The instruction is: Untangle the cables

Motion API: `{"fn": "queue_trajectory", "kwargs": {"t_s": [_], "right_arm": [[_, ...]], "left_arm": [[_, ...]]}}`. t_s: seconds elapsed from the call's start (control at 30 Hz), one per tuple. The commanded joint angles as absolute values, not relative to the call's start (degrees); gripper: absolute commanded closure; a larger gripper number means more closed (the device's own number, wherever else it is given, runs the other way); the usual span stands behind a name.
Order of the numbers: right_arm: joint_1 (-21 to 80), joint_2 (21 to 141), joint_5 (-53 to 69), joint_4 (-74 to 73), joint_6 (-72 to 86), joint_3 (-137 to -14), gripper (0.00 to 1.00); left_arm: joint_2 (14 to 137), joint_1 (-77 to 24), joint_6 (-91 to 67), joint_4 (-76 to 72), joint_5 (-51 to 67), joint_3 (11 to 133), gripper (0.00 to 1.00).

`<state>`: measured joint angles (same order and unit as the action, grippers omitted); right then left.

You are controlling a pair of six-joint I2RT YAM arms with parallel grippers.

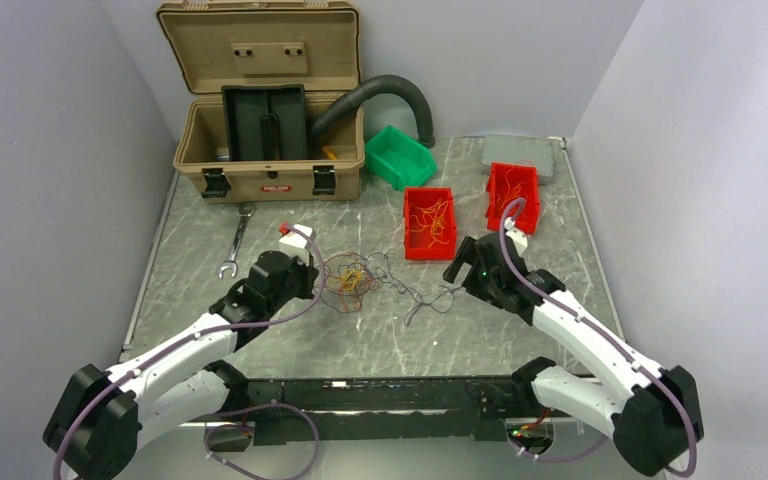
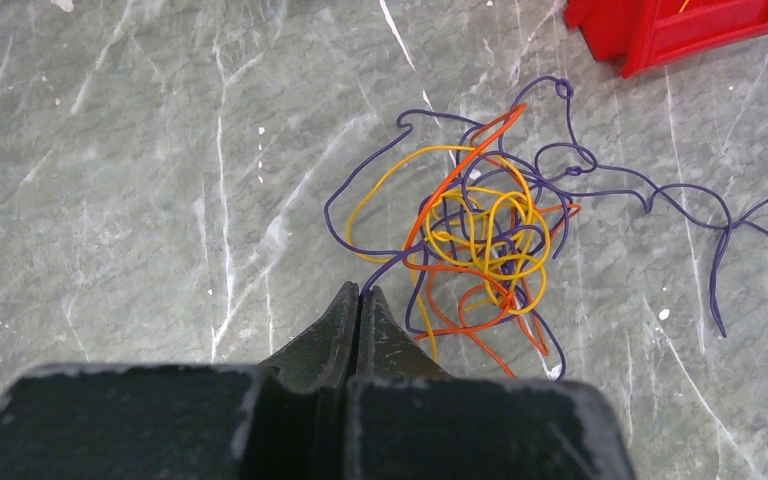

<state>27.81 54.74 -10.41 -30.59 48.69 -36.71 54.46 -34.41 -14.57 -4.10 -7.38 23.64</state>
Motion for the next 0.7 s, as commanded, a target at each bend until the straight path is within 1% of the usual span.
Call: {"fn": "queue_trajectory", "kwargs": {"t_s": [0.0,0.03,0.1,0.23,0.4,0.43,0.67], "right_arm": [[30.39,59.37,-13.19,-27.97,58.35,-39.92,0.03],[31.0,60.38,-13.74,-28.21,59.67,-40.21,0.06],[31.72,62.1,-13.98,-28.3,61.72,-40.42,0.09],[33.51,65.83,-14.5,-27.47,62.25,-40.22,0.1],[34.71,71.27,-17.99,-29.13,63.36,-41.11,0.1],[34.82,72.67,-18.73,-30.04,64.02,-41.89,0.12],[38.18,83.59,-23.89,-35.84,64.94,-49.13,0.17]], "left_arm": [[53.07,-34.22,-13.84,-7.47,-7.52,23.3,1.0],[53.01,-34.24,-13.75,-7.46,-7.6,23.37,1.0],[52.93,-34.27,-13.76,-7.37,-7.64,23.32,1.0],[52.62,-34.25,-13.78,-7.03,-8.09,23.31,1.0],[52.13,-34.26,-13.81,-7.0,-8.5,23.13,1.0],[52.12,-34.28,-13.92,-7.05,-8.5,23.08,1.0],[52.48,-34.25,-13.9,-6.91,-8.56,23.22,1.0]]}}
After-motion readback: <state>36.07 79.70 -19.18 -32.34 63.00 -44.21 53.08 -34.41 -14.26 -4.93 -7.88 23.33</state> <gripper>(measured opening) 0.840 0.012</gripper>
